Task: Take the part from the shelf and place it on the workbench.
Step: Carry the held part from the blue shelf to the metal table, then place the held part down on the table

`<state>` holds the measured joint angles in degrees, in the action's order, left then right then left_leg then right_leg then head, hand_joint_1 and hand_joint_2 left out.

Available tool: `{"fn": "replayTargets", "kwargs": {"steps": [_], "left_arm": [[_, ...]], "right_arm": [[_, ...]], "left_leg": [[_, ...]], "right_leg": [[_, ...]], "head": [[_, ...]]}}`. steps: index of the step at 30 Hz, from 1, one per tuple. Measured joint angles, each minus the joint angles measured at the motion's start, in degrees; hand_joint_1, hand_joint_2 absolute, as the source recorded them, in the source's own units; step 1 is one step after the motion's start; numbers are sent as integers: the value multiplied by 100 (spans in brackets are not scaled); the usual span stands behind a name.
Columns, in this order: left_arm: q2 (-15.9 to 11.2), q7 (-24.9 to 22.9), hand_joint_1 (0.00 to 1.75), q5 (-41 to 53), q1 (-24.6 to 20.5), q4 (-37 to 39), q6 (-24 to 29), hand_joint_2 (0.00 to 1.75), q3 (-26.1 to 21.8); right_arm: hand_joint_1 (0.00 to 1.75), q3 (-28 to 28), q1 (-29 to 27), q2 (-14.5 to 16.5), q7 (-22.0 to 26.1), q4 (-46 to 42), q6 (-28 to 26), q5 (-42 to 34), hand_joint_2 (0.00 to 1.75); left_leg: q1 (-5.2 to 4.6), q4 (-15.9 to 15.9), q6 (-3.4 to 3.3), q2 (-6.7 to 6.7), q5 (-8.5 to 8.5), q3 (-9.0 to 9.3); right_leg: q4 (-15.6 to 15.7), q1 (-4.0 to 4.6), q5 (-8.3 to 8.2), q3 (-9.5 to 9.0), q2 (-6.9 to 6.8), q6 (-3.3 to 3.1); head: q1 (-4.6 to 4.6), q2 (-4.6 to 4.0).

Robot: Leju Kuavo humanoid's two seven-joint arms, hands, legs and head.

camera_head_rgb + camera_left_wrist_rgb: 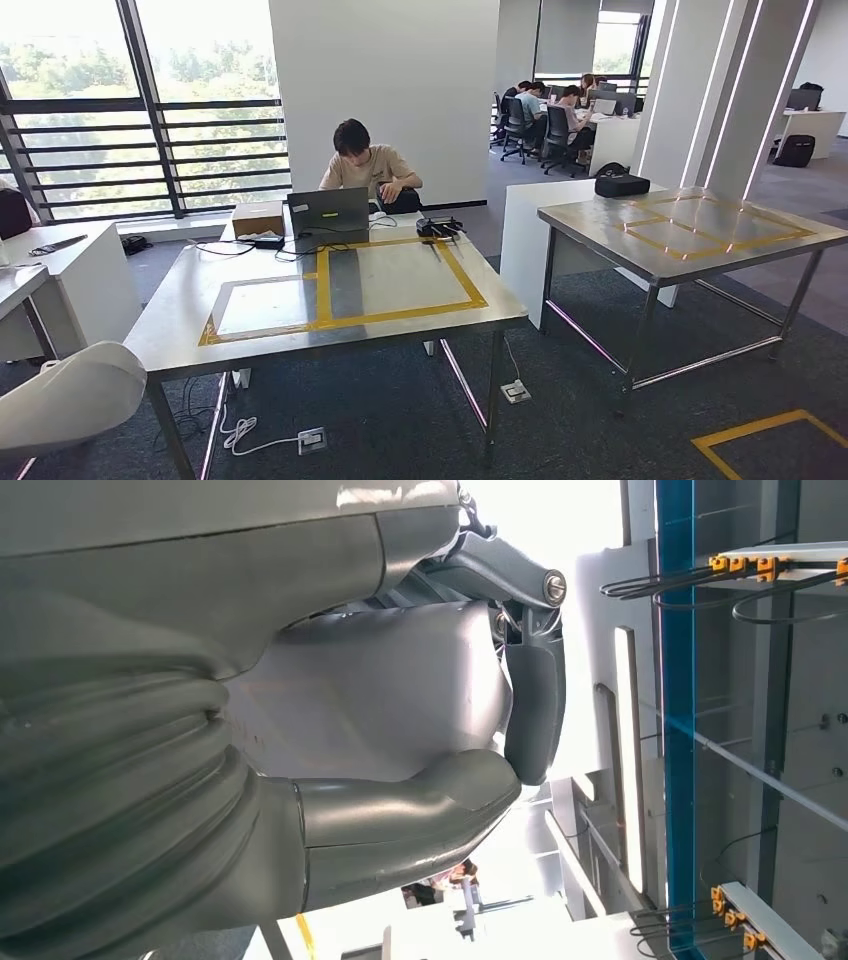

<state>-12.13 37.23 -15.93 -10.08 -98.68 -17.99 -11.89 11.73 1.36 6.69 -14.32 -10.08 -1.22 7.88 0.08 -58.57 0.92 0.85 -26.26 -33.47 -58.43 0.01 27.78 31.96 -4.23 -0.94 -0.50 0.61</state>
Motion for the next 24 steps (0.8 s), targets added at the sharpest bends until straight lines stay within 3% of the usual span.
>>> {"fn": "replayTargets", "kwargs": {"steps": [5,9,11,13,14,15,16,19,21,24], "left_arm": [[0,18,175,-4,16,-4,1,175,0],[-32,71,175,-16,77,-52,1,175,-19],[-40,90,175,-20,92,-84,0,175,-36],[-31,100,175,-24,114,-93,-1,175,-44],[-25,105,175,-27,134,-93,-1,175,-45],[-19,110,175,-30,157,-93,-1,175,-47],[-14,115,175,-34,176,-94,-1,175,-49],[-10,125,175,-46,204,-105,-5,175,-61],[-16,134,175,-50,214,-130,-20,175,-82],[-28,135,175,-52,231,-156,-41,175,-120]], "right_arm": [[0,2,-2,1,0,0,3,1,0],[0,3,-3,10,0,0,22,1,0],[0,4,-6,3,2,0,26,1,0],[0,5,-19,0,2,0,32,1,0],[0,5,-29,0,1,0,34,1,0],[0,5,-38,0,1,0,36,2,0],[0,5,-44,-1,1,0,36,4,0],[0,5,-44,4,2,0,38,20,0],[0,5,-44,20,25,1,43,28,0],[0,5,-42,26,9,2,44,33,0]], "left_leg": [[-10,-13,-21,1,-6,-9],[-16,106,-160,-21,1,28],[32,231,-196,-46,69,124],[56,253,-199,-81,82,139],[60,245,-188,-105,72,138],[68,230,-168,-132,57,139],[84,205,-136,-162,34,142],[143,37,23,-238,-95,123],[134,-51,118,-274,-176,83],[140,-52,186,-281,-214,95]], "right_leg": [[14,-14,-9,-7,0,55],[67,-39,-6,-45,-4,170],[-227,-39,173,79,187,198],[-955,-63,526,442,365,218],[-1305,-77,653,632,388,232],[-1499,-93,679,752,394,247],[-1474,-112,586,764,394,266],[-504,-183,78,330,426,341],[-214,-189,51,178,462,271],[-248,-171,115,152,453,81]], "head": [[0,0],[-4,0],[1,0],[13,0],[18,0],[20,0],[21,0],[30,0],[29,0],[14,0]]}}
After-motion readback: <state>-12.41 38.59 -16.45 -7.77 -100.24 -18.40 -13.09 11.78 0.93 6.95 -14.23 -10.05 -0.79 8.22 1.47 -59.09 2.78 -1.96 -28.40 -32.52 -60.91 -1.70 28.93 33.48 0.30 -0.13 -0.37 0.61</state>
